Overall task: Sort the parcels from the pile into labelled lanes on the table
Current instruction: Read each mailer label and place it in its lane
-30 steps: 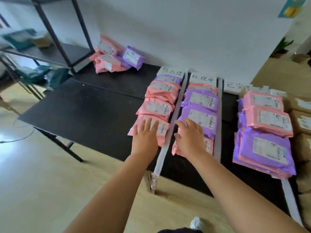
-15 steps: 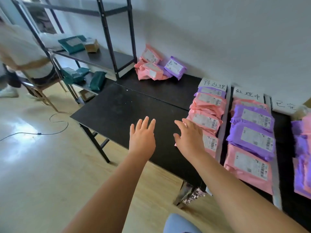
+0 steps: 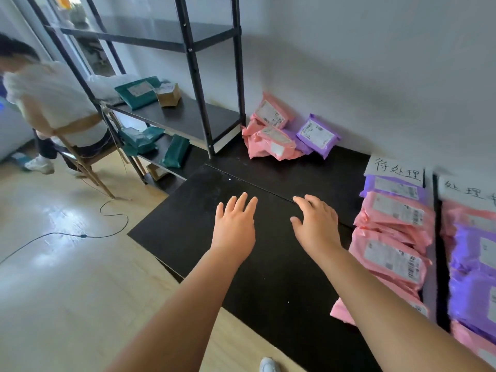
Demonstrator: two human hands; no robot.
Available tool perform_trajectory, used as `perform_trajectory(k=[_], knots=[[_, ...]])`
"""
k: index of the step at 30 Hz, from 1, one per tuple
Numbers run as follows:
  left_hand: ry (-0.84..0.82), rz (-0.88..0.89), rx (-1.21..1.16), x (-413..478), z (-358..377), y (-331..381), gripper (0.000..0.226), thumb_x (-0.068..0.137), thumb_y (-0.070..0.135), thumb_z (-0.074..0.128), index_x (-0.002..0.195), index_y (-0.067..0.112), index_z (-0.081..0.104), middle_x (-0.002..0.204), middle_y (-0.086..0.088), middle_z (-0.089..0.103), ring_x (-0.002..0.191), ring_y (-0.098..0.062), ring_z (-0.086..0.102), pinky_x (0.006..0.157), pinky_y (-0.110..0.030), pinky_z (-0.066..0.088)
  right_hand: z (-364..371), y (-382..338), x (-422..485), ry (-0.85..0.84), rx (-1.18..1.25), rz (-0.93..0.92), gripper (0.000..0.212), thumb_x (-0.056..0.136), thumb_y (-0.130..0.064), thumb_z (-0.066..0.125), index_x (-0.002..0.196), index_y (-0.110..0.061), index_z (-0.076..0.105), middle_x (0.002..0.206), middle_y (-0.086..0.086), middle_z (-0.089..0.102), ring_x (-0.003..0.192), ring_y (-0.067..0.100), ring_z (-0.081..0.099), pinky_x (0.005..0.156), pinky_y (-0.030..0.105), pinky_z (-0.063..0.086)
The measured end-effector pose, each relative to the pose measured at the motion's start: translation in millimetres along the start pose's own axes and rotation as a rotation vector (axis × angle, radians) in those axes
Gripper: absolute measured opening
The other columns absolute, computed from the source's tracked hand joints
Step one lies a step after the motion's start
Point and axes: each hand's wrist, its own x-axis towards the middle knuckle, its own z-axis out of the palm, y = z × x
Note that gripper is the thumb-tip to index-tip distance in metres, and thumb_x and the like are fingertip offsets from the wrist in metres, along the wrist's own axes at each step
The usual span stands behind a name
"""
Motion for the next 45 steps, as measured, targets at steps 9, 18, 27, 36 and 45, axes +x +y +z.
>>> perform_trajectory(k=[9, 18, 27, 36, 45], knots=[[-0.032, 0.042, -0.052, 106, 6, -36, 0.059, 0.104, 0.024, 0.041, 0.157, 0.023, 0.015, 0.165, -0.003, 0.014, 0.152, -0.025, 0.010, 0.122, -0.046, 0.013, 16, -15, 83, -0.047, -0.016, 0.083, 0.055, 0.097, -0.031, 0.060, 0.148, -0.026, 0.041, 0.152, 0.001, 0.042, 0.141, 0.020, 0.039, 0.118, 0.043, 0.030], [-0.100, 0.241, -0.067, 232, 10, -85, 0.060, 0.103, 0.023, 0.043, 0.157, 0.023, 0.017, 0.165, -0.003, 0.015, 0.152, -0.025, 0.012, 0.122, -0.047, 0.016, 35, -50, 170, -0.002, -0.002, 0.349, 0.052, 0.097, -0.029, 0.062, 0.147, -0.025, 0.045, 0.146, -0.001, 0.050, 0.134, 0.020, 0.048, 0.116, 0.043, 0.032], [-0.124, 0.381, -0.098, 331, 23, -110, 0.062, 0.099, 0.022, 0.050, 0.154, 0.022, 0.023, 0.159, 0.000, 0.027, 0.146, -0.023, 0.026, 0.119, -0.043, 0.024, 57, -70, 242, 0.004, -0.002, 0.537, 0.052, 0.097, -0.038, 0.060, 0.146, -0.027, 0.045, 0.145, 0.000, 0.052, 0.133, 0.021, 0.049, 0.119, 0.049, 0.024], [-0.124, 0.355, -0.147, 384, 47, -93, 0.056, 0.100, 0.023, 0.049, 0.152, 0.019, 0.030, 0.159, -0.002, 0.030, 0.144, -0.022, 0.030, 0.118, -0.039, 0.024, 79, -38, 332, -0.014, -0.009, 0.549, 0.048, 0.097, -0.035, 0.059, 0.142, -0.025, 0.046, 0.124, 0.002, 0.061, 0.118, 0.025, 0.057, 0.111, 0.050, 0.034], [-0.160, 0.303, -0.178, 400, 69, -87, 0.055, 0.100, 0.025, 0.050, 0.152, 0.021, 0.031, 0.158, 0.000, 0.032, 0.144, -0.022, 0.031, 0.118, -0.039, 0.024, 114, -12, 389, -0.120, -0.061, 0.607, 0.034, 0.097, -0.031, 0.057, 0.131, -0.023, 0.055, 0.110, 0.002, 0.069, 0.113, 0.026, 0.061, 0.117, 0.052, 0.024]])
